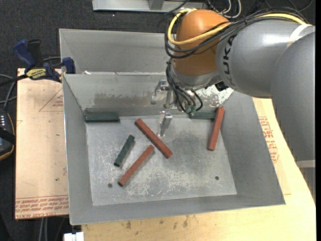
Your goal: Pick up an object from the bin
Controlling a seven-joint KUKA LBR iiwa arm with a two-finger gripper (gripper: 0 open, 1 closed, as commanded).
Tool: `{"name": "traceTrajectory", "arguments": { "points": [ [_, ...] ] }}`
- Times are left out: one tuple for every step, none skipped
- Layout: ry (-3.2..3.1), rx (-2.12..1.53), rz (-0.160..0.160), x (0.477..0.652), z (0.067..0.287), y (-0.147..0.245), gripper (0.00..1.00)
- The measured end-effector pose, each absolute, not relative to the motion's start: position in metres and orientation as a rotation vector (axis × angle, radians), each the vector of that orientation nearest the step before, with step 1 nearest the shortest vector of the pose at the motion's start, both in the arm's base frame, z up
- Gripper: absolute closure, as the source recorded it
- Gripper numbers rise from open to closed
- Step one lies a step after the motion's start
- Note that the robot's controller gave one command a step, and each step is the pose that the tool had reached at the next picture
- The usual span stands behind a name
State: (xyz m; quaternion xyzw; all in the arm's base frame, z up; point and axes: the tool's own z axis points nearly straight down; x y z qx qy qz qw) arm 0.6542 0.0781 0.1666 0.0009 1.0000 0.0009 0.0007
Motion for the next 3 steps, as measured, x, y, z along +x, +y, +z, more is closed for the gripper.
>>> {"name": "traceTrajectory", "arguments": {
  "points": [
    [3.14,0.003,0.003,0.654,0.167,0.078,0.0],
    [3.117,-0.055,0.012,0.641,0.08,0.099,1.0],
    [3.117,-0.054,0.012,0.641,0.08,0.099,1.0]
  ]
}}
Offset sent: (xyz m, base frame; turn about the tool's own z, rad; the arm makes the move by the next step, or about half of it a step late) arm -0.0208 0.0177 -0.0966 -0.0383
